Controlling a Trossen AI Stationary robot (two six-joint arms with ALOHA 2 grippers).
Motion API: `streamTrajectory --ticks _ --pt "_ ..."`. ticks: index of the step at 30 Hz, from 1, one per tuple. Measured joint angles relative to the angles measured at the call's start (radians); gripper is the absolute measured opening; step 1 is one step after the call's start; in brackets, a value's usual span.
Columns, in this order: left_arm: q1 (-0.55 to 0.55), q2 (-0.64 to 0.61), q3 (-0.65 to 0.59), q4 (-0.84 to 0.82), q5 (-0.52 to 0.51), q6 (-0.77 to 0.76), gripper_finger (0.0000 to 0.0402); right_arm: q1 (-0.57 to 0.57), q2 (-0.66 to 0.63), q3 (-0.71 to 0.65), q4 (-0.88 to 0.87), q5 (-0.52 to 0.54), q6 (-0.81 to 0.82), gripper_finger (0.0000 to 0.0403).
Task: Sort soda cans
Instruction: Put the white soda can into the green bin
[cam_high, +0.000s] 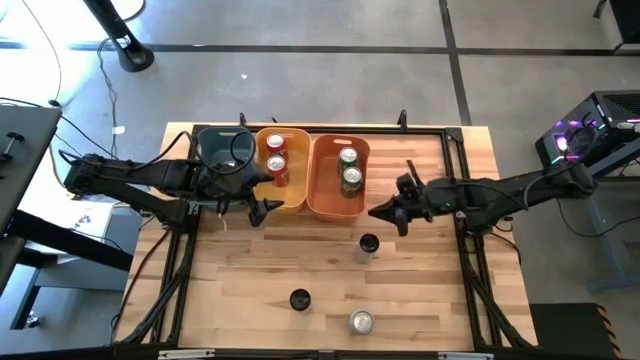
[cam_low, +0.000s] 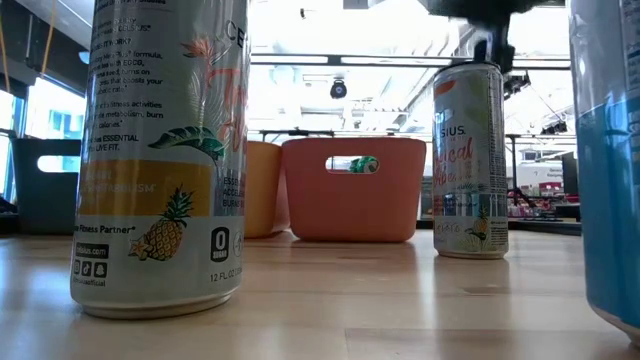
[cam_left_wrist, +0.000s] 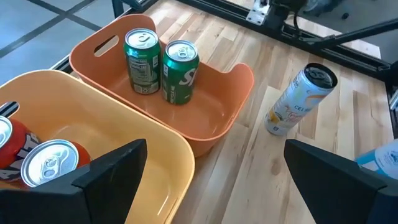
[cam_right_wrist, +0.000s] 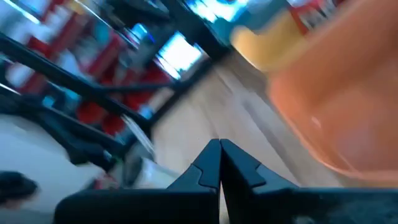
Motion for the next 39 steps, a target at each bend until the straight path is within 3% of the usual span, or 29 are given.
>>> streamTrajectory --ticks 5,11,17,22,26,29,32,39 --pt "0.003 0.0 0.0 0.004 -0.002 -0.052 0.0371 0.128 0.038 0.01 0.166 0.169 -0.027 0.0" --pt "0.024 0.0 0.0 0.005 -0.001 -0.131 0.0371 0.173 0.134 0.153 0.137 0.137 -0.163 0.0026" --pt "0.025 0.0 0.0 0.033 0.025 -0.158 0.0371 0.162 0.276 0.406 -0.023 0.114 -0.375 0.0067" --pt "0.023 0.0 0.0 0.053 0.102 -0.149 0.0371 0.173 0.444 0.708 -0.37 0.116 -0.432 0.0113" --pt "0.021 0.0 0.0 0.043 0.178 -0.092 0.0371 0.238 0.601 0.919 -0.675 0.115 -0.378 0.0167" --pt "0.021 0.0 0.0 0.027 0.262 -0.053 0.0371 0.295 0.722 1.038 -0.852 0.112 -0.235 0.0211" --pt "0.018 0.0 0.0 -0.003 0.33 -0.04 0.0371 0.343 0.84 1.143 -0.932 0.083 -0.07 0.0253" --pt "-0.017 0.0 0.0 -0.016 0.388 0.028 0.0371 0.375 1.047 1.36 -1.073 0.03 0.086 0.0319"
